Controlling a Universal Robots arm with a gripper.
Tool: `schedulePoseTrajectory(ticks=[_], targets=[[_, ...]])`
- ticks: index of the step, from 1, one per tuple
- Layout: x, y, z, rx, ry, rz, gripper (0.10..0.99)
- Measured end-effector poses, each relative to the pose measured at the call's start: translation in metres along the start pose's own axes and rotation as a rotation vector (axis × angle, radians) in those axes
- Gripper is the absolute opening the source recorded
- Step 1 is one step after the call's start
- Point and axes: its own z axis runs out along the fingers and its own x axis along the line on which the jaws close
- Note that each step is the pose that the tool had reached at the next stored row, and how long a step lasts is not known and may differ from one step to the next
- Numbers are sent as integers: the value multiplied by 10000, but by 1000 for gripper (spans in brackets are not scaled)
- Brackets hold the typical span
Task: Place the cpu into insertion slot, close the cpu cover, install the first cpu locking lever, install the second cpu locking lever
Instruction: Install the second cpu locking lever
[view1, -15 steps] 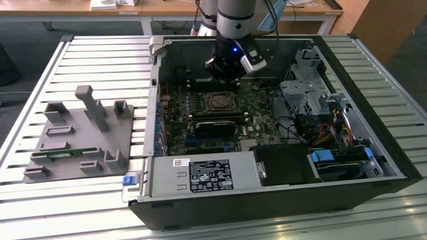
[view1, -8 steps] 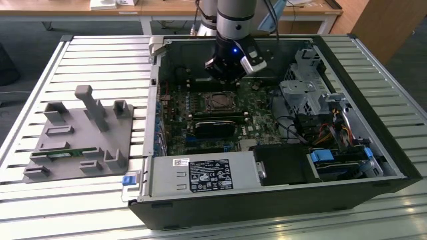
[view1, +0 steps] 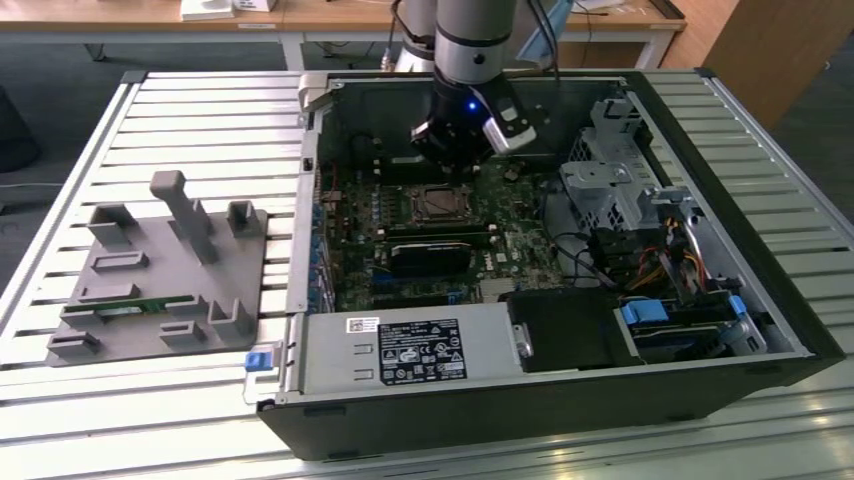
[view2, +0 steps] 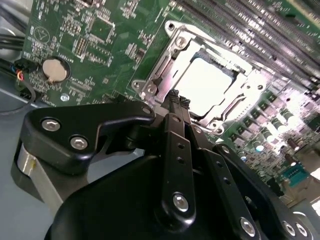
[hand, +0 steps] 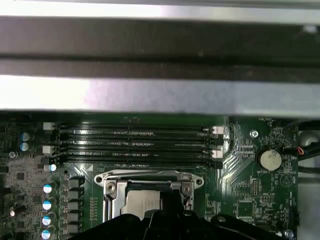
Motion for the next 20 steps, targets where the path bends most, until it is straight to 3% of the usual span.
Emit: schedulePoseTrajectory(ticks=[5,12,15,20], targets=[[0,-22,-39,-1,-1,2,106],[-5,-12,-299,-2,-2,1,106],[-4,-31,-308,-1,0,-1,106],[-4,-125,-312,0,0,1,106]])
